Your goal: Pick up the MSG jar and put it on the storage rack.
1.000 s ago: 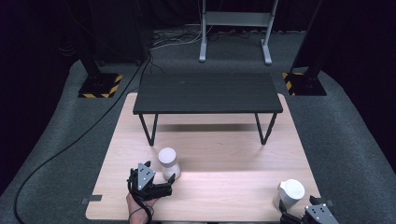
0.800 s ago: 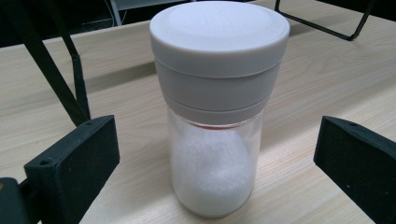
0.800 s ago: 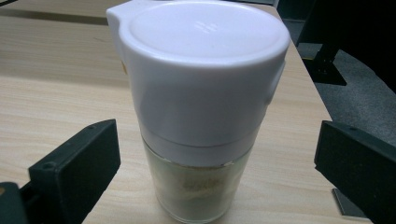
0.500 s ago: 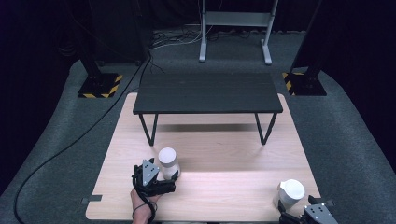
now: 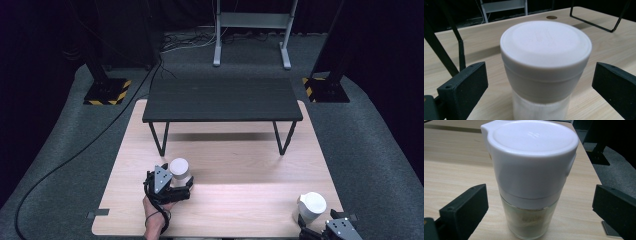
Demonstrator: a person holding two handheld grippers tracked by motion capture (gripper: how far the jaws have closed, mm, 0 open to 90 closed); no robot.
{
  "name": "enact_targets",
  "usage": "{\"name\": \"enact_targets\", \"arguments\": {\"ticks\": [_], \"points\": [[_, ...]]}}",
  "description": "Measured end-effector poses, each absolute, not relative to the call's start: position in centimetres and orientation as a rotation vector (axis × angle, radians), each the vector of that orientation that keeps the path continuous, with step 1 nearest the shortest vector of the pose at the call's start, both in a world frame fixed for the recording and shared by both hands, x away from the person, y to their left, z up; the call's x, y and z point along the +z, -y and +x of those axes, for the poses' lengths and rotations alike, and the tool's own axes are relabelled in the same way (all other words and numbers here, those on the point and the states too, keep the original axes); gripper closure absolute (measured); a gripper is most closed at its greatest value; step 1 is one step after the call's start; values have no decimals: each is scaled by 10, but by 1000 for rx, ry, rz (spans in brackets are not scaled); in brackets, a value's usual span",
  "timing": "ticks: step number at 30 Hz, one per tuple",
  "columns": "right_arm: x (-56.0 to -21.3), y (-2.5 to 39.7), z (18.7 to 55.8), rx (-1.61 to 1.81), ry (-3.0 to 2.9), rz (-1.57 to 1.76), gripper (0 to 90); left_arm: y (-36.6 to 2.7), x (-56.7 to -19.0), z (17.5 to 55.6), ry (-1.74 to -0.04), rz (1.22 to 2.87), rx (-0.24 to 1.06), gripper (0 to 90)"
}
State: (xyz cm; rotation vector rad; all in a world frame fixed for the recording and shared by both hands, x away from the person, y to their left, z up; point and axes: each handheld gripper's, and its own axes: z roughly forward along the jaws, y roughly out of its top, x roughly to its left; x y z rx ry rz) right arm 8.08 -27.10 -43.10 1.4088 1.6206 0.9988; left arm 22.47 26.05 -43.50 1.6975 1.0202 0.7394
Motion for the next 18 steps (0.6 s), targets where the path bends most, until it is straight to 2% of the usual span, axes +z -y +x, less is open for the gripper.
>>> {"name": "enact_targets", "arguments": {"ticks": [14,18], "points": [[-429,272,81,995,-1624,1414,0,-259,-435,233,-1019,1680,738,8],[-430,273,80,998,-1624,1417,0,-261,-437,233,-1014,1660,745,106]]}}
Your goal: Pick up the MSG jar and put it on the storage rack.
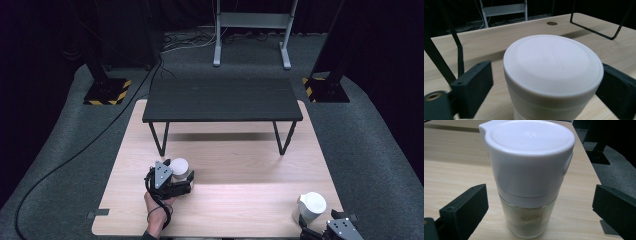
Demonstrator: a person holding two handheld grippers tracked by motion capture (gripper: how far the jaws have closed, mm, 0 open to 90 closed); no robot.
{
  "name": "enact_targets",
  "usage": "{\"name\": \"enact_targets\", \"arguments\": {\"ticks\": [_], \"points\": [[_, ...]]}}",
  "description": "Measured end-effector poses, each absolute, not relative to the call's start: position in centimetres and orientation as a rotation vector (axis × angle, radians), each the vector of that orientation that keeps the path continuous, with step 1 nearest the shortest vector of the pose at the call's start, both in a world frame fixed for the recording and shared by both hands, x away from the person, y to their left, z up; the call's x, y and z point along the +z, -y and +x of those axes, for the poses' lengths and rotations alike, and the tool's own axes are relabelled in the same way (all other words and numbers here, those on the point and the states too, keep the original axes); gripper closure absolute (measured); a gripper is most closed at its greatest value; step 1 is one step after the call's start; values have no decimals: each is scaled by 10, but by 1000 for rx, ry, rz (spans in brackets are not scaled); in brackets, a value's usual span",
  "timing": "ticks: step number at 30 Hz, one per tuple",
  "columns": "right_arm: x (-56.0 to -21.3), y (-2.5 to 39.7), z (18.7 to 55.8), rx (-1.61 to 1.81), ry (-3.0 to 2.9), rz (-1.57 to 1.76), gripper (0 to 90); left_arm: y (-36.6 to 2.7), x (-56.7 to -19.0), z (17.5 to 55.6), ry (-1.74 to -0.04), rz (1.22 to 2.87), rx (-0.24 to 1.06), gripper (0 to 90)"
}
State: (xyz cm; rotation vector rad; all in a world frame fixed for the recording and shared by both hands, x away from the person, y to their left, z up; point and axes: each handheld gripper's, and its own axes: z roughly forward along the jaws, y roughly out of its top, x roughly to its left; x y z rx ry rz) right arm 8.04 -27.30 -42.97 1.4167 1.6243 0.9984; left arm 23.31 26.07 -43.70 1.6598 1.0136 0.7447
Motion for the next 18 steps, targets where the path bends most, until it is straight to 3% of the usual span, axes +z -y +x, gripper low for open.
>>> {"name": "enact_targets", "arguments": {"ticks": [11,15,18], "points": [[-430,274,80,997,-1626,1420,0,-266,-453,229,-975,1605,753,241],[-430,274,80,995,-1627,1422,0,-267,-458,228,-931,1597,765,332],[-429,274,80,996,-1624,1421,0,-269,-462,228,-914,1584,767,335]]}}
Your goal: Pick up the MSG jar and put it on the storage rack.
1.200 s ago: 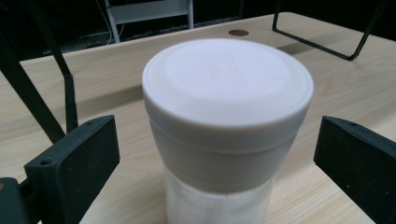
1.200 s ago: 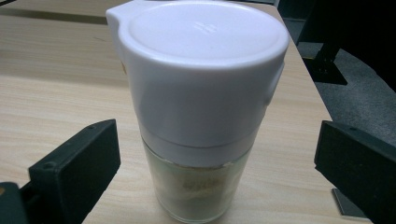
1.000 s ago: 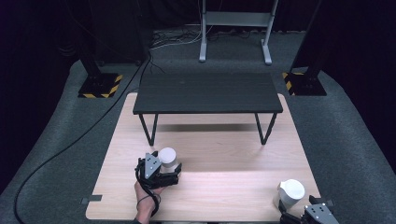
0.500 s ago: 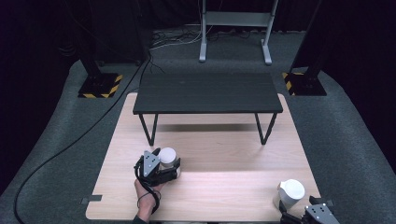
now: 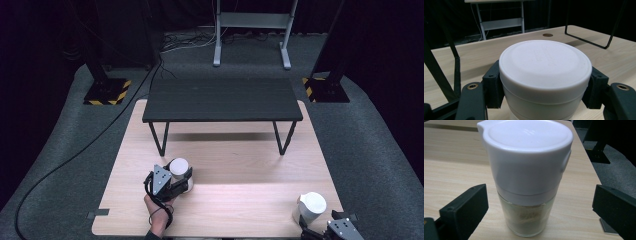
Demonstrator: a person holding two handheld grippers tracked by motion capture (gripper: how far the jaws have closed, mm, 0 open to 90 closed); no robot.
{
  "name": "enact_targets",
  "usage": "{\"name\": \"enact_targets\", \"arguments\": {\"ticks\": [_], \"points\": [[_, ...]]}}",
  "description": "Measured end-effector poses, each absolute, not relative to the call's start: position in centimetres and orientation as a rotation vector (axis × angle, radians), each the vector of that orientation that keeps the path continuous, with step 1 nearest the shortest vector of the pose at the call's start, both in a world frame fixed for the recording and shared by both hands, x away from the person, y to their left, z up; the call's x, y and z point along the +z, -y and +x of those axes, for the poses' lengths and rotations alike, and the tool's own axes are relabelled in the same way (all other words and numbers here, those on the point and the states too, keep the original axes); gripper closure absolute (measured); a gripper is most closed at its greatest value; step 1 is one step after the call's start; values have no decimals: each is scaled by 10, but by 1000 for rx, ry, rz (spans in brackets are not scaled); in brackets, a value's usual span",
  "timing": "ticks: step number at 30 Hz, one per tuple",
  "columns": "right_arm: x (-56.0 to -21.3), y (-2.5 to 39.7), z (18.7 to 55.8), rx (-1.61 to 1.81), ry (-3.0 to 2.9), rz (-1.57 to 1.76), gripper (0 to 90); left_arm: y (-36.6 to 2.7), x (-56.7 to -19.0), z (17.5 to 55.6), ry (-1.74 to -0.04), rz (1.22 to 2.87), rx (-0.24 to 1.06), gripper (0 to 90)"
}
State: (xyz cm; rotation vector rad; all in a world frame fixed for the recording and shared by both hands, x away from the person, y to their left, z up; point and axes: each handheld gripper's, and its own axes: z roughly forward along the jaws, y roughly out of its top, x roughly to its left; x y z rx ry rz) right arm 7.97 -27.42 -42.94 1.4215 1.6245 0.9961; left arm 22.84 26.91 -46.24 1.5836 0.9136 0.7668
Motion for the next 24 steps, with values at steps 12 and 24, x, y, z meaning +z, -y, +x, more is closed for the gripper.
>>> {"name": "enact_targets", "arguments": {"ticks": [12,24], "points": [[-429,275,80,997,-1626,1426,0,-273,-463,231,-897,1586,757,338],[-428,275,80,997,-1628,1423,0,-273,-460,232,-891,1579,752,340]]}}
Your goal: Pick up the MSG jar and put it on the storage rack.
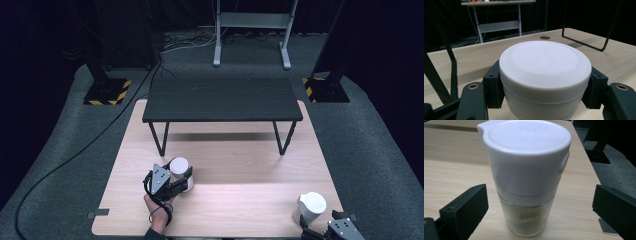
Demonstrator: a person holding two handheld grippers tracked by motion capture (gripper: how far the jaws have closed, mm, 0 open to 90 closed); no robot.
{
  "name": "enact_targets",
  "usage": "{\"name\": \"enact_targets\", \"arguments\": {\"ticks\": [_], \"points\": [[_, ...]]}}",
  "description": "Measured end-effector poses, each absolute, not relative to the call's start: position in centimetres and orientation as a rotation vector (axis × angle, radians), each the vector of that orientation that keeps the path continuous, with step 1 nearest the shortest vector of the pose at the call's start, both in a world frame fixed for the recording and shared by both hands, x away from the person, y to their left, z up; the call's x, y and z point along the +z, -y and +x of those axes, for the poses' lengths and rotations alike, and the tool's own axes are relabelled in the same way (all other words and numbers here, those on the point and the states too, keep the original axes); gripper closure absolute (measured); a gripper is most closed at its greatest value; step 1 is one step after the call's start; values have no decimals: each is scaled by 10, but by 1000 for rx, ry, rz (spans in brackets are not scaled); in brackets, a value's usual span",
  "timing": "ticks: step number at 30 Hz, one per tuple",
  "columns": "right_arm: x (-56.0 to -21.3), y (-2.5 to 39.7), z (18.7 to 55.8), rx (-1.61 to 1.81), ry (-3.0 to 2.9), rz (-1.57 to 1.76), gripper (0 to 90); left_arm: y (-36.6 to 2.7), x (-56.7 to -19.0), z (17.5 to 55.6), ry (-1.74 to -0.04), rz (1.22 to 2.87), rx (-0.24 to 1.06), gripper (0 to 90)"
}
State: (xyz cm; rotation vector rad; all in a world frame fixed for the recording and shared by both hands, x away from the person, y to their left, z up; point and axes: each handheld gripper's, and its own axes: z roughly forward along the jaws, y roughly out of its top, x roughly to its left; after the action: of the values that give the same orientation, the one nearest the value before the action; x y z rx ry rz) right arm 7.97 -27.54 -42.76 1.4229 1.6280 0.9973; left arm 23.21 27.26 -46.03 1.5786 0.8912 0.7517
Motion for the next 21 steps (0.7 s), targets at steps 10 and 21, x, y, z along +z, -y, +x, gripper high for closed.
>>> {"name": "enact_targets", "arguments": {"ticks": [10,21], "points": [[-427,276,79,1000,-1629,1423,0,-274,-450,235,-884,1590,741,340],[-426,277,79,1003,-1631,1425,0,-274,-439,239,-871,1596,735,340]]}}
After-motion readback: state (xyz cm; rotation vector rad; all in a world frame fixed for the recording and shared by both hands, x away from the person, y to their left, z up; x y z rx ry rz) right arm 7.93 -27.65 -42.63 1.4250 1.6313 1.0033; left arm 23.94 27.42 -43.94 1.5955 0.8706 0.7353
